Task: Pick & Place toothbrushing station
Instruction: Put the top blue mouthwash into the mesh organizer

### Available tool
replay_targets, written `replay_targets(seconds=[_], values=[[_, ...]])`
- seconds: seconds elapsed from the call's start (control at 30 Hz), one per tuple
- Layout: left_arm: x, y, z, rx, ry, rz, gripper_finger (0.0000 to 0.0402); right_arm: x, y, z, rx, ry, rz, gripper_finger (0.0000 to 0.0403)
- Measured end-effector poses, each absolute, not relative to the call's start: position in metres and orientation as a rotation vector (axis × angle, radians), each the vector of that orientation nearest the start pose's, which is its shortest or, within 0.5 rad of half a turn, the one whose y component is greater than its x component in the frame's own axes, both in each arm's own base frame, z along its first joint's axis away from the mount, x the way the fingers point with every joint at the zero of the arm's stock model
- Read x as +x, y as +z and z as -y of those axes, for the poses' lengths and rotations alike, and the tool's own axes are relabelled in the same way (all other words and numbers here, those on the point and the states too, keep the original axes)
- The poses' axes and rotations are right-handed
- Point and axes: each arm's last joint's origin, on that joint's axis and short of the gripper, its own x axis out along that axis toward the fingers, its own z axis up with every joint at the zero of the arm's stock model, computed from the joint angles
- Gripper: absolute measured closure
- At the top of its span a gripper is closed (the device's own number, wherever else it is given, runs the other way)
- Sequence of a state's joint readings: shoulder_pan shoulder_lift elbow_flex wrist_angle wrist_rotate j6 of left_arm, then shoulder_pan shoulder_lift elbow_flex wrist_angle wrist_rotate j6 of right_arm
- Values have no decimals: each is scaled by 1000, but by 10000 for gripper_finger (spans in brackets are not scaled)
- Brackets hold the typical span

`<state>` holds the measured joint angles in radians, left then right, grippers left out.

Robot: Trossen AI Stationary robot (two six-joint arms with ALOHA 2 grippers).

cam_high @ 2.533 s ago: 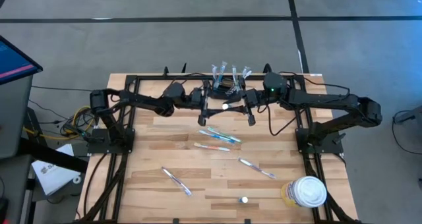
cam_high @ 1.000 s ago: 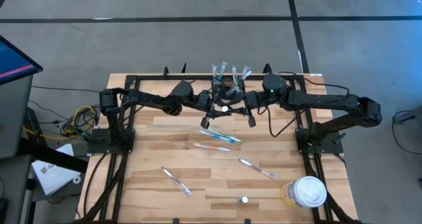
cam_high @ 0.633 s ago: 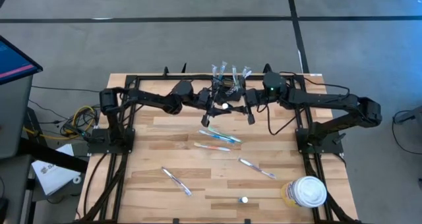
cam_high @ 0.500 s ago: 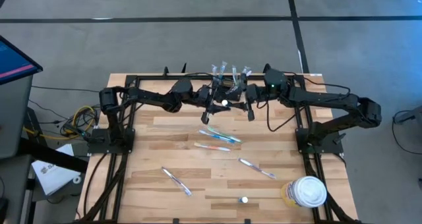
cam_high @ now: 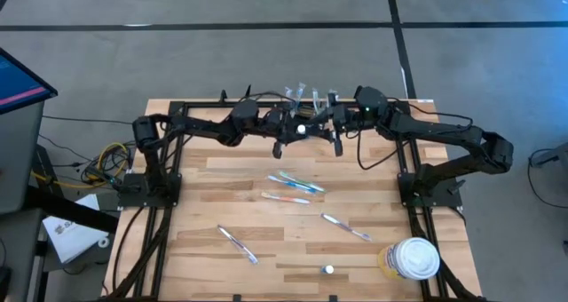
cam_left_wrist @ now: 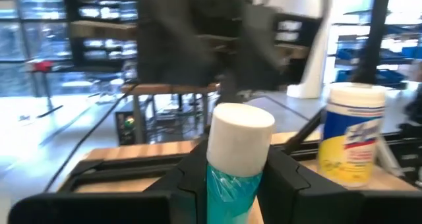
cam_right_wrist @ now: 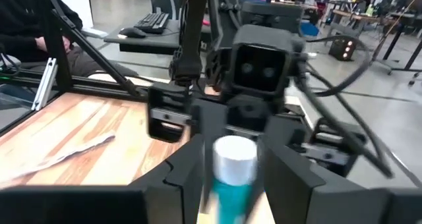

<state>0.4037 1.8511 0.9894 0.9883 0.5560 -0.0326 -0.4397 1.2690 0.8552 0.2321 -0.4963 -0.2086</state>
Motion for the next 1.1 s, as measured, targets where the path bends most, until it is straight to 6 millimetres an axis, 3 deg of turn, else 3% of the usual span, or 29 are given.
replay_targets(seconds=[0.5,0.83,1.1], values=[[364,219,-156,118,134,93,320,261,294,107,-122,75,-163,286],[395,196,-189,47,190,78,320,261,293,105,-118,84,-171,286],[389,182,-212,-41,286,67,317,261,293,106,-128,81,-174,286]])
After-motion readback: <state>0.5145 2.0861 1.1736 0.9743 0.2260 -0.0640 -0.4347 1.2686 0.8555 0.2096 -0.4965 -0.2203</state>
